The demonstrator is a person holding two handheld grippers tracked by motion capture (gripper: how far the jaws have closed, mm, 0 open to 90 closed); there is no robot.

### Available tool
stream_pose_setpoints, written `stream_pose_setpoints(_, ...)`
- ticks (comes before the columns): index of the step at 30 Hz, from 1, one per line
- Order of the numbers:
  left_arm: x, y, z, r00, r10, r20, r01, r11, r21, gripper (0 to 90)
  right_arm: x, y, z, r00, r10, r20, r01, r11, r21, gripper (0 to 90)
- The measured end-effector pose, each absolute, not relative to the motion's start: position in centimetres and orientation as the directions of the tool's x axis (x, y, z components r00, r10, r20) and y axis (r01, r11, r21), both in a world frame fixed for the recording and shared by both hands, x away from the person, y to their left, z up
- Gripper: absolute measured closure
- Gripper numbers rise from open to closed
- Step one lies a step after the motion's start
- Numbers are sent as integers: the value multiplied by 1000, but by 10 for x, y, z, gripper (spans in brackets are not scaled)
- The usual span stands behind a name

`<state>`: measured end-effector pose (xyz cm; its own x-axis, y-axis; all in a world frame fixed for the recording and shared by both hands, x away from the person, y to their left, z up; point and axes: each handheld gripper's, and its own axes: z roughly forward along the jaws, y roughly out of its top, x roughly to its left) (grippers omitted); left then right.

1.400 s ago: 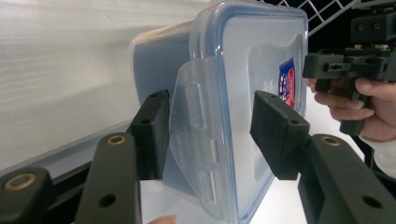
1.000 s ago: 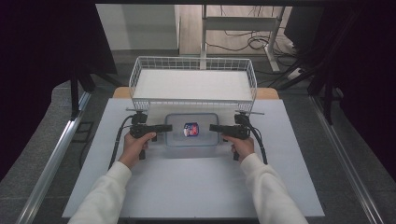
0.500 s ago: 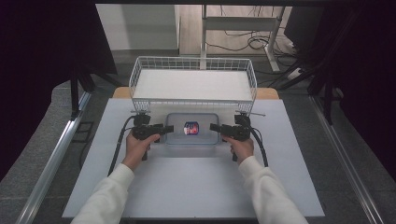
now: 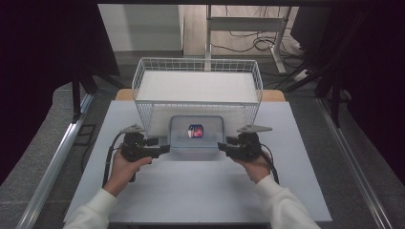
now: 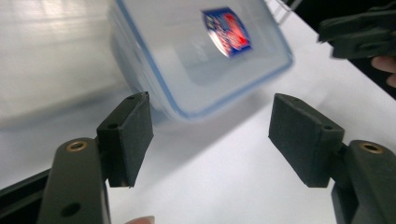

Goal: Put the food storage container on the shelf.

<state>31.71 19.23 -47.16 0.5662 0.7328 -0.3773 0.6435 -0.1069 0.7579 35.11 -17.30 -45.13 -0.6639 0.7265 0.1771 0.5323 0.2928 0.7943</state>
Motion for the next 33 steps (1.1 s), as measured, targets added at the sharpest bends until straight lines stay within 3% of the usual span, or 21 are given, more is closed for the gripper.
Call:
stream_pose_setpoints(10, 285, 192, -481, 602, 723, -340, 641, -183, 745, 293, 330, -135, -478, -788, 613, 53, 443, 504, 742, 855)
stream_pose_setpoints(20, 275, 186, -490, 624, 719, -307, 638, -240, 732, 290, 348, -88, -508, -799, 602, -4, 425, 568, 704, 888)
stream_pose_setpoints(33, 275, 187, -492, 623, 717, -313, 644, -243, 726, 287, 359, -82, -508, -766, 643, -14, 424, 521, 741, 890)
